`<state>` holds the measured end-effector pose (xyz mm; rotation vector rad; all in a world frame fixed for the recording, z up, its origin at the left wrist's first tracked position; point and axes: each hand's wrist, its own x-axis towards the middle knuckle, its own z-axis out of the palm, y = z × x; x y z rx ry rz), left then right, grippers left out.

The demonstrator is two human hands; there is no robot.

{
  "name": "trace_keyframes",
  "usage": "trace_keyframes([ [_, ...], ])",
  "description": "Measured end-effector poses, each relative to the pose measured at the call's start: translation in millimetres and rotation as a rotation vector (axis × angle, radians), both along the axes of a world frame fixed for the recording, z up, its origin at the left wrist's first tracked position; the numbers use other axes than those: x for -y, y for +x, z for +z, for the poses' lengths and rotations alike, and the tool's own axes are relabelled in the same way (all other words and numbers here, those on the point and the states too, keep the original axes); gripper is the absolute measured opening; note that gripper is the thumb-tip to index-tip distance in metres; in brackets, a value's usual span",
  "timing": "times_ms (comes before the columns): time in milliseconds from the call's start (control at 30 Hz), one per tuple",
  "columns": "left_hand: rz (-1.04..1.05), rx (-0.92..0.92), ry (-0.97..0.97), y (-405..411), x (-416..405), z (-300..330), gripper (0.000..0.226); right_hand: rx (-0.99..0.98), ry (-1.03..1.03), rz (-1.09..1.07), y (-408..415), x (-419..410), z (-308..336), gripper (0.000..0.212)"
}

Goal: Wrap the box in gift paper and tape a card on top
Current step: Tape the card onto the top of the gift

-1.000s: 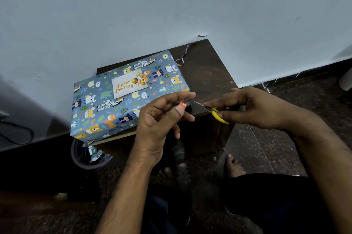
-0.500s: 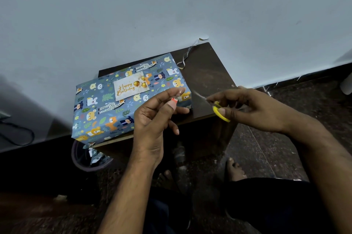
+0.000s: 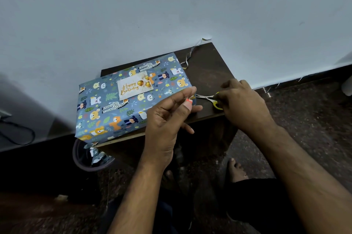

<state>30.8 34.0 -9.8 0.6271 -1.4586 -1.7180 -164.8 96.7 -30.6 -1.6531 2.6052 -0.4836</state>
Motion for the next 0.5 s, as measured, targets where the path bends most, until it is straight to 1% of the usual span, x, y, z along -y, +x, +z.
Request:
trace_keyframes([
  [33, -0.002, -0.001, -0.007, 0, -1, 0, 0.030, 0.071, -0.141, -0.015, 5, 0, 4, 0.016],
  [67, -0.003, -0.001, -0.014, -1, -1, 0, 0.030, 0.210, -0.299, -0.028, 10, 0, 8, 0.017],
  [100, -0.004, -0.003, -0.023, -1, -2, 0, 0.030, 0.407, -0.433, -0.028, 17, 0, 14, 0.024],
  [133, -0.002, -0.006, -0.035, -2, -2, 0, 0.031, 0.640, -0.517, 0.003, 26, 0, 21, 0.031],
  [167, -0.002, -0.009, -0.049, -3, -2, -1, 0.032, 0.855, -0.546, 0.044, 36, 0, 28, 0.036],
  [200, -0.002, -0.008, -0.063, -3, -1, -2, 0.033, 1.018, -0.534, 0.075, 44, -1, 34, 0.038],
  [233, 0.003, -0.003, -0.073, -4, -1, -3, 0.033, 1.116, -0.505, 0.089, 51, -1, 37, 0.037],
  [300, 0.023, 0.010, -0.076, -5, 0, -5, 0.035, 1.190, -0.478, 0.091, 57, 0, 37, 0.031],
  [400, 0.022, 0.009, -0.071, -5, 2, -7, 0.033, 1.227, -0.479, 0.097, 53, 1, 36, 0.027],
  [500, 0.013, -0.011, -0.073, -6, 2, -7, 0.032, 1.337, -0.450, 0.123, 49, 0, 35, 0.021],
])
